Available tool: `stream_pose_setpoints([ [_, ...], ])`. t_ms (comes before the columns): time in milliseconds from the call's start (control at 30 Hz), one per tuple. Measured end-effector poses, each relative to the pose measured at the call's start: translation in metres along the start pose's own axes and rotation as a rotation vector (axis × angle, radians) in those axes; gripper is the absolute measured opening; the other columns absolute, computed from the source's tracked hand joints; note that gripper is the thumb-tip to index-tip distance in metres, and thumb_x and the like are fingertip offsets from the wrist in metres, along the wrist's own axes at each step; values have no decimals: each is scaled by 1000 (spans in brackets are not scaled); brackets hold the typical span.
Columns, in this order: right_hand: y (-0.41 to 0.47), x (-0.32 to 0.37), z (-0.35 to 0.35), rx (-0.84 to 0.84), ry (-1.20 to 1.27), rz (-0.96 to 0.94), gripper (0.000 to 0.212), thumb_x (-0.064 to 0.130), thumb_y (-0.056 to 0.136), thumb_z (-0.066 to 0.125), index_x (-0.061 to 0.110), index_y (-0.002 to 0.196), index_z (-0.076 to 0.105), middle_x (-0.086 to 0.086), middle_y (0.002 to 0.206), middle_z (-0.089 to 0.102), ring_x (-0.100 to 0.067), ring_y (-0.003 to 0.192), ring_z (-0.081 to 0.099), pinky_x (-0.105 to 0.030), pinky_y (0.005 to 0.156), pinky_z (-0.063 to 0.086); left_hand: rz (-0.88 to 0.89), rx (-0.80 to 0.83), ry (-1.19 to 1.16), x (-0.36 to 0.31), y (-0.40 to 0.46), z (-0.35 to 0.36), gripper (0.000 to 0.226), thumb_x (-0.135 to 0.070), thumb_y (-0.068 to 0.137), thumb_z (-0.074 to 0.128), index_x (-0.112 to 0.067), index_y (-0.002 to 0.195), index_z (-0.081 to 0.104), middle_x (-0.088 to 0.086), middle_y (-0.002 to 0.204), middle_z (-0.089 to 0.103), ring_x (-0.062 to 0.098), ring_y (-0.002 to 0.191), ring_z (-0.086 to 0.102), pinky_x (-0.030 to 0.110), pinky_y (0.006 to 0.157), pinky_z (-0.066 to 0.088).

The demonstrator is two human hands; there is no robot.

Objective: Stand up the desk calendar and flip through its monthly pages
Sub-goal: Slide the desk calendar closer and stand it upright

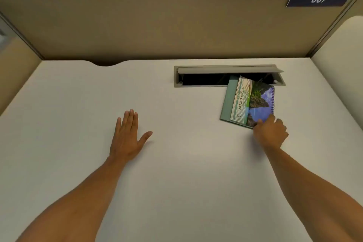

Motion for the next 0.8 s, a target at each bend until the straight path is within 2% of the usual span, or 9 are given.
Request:
stream_pose_setpoints([
  [133, 3, -3, 4, 28, -36, 66, 43, 20, 92, 53, -9, 122, 49, -34, 122, 52, -49, 116, 45, -53, 94, 36, -30, 140, -63, 3, -14, 30, 89, -74, 85, 8, -12, 148, -5, 2, 159, -7, 10, 142, -18, 34, 116, -11],
  [200, 7, -5, 6, 44, 24, 129, 44, 22, 89, 57, -8, 120, 49, -32, 124, 51, -48, 119, 44, -53, 96, 37, -31, 148, -88, 4, -19, 38, 87, -73, 86, 9, -14, 149, -3, 0, 159, -7, 7, 142, -19, 31, 115, -13],
  [333, 19, -11, 8, 141, 142, 273, 60, 33, 80, 69, -1, 124, 47, -25, 129, 48, -44, 123, 44, -52, 99, 39, -35, 121, -85, 6, -18, 37, 84, -71, 88, 12, -14, 149, 1, -2, 159, -4, 5, 142, -15, 31, 116, -11],
  [400, 19, -8, 11, 184, 137, 274, 66, 38, 76, 74, 4, 126, 47, -23, 130, 48, -42, 123, 45, -51, 100, 41, -33, 112, -101, 5, -19, 36, 83, -70, 88, 13, -14, 149, 1, -3, 158, -4, 5, 142, -15, 32, 116, -10],
  [567, -4, 9, 20, 280, 24, 93, 72, 42, 75, 76, 12, 133, 46, -21, 128, 48, -42, 122, 44, -49, 99, 41, -34, 117, -107, 4, -20, 37, 82, -69, 89, 13, -15, 149, 1, -2, 159, -4, 5, 142, -16, 33, 117, -9],
  [700, -29, 25, 29, 398, -16, -104, 75, 38, 75, 76, 20, 140, 41, -20, 126, 48, -42, 119, 46, -49, 95, 44, -32, 115, -116, 5, -20, 38, 83, -70, 88, 11, -15, 149, 1, -2, 159, -4, 5, 142, -16, 33, 117, -9],
  [800, -42, 37, 36, 524, -10, -240, 81, 31, 76, 75, 25, 147, 35, -19, 128, 45, -41, 120, 44, -46, 99, 43, -29, 114, -139, 6, -19, 38, 84, -71, 87, 10, -14, 149, 3, -1, 159, -3, 6, 143, -14, 33, 117, -10],
])
Point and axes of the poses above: each hand's wrist, its own y-axis towards the middle knuckle, its own z-axis out of the palm, x = y × z, the point moved 6 cm from there along y, towards the middle knuckle
